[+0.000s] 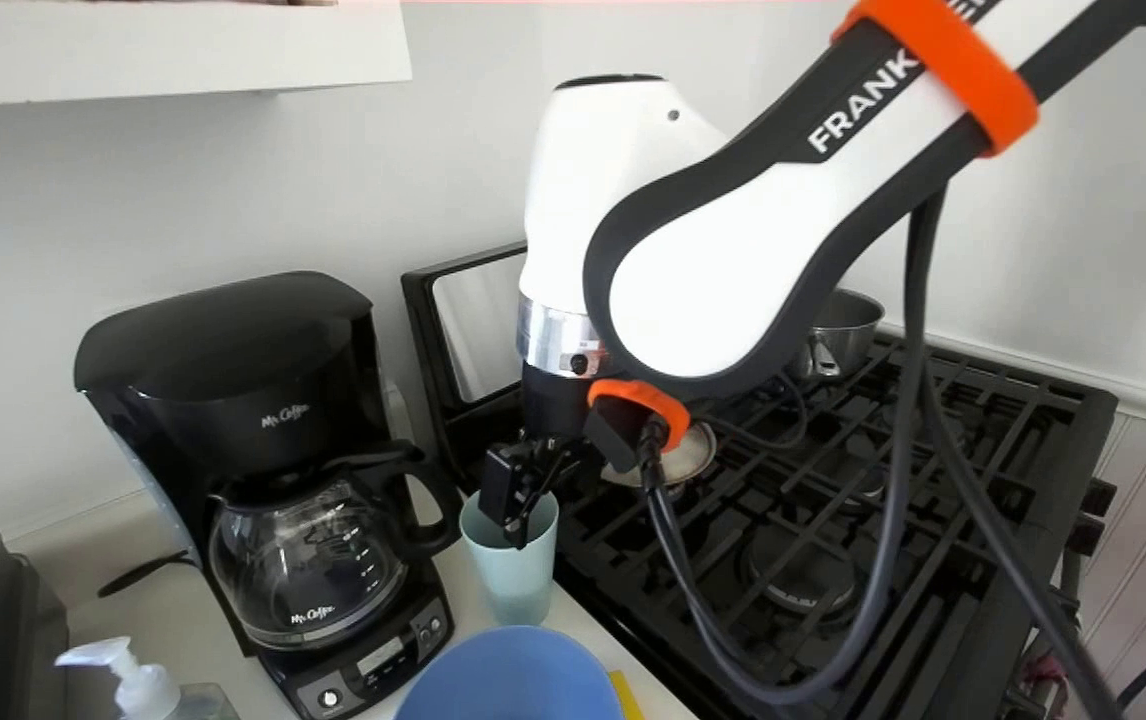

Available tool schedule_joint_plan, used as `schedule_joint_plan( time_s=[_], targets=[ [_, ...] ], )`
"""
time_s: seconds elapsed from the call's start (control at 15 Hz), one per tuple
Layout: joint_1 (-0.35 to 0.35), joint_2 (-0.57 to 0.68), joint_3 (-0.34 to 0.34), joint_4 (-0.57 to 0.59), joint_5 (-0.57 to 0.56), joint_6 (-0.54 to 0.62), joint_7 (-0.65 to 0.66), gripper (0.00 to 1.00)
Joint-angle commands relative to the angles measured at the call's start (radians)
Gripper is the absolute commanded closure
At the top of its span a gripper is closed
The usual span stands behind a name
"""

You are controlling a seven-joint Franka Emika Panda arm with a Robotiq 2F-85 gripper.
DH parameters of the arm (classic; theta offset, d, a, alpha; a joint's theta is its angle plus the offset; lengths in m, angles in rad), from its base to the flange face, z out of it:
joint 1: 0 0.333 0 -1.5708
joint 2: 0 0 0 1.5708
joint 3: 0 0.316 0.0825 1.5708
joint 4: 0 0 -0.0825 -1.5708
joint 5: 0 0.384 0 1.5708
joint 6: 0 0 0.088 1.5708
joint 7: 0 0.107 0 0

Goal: Put the blue cup into the pot

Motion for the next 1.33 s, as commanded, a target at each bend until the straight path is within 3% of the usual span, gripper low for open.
schedule_joint_plan(
  time_s=[0.0, 0.67, 0.8, 1.27],
  targets=[
    [0.051, 0.074, -0.045, 0.119, 0.032, -0.037, -0.007, 0.00],
    [0.063, 0.096, -0.090, 0.138, 0.099, -0.155, 0.013, 0.01],
    [0.070, 0.111, -0.094, 0.135, 0.098, -0.155, 0.020, 0.26],
    [0.120, 0.112, -0.096, 0.128, 0.074, -0.098, 0.047, 0.75]
  ],
)
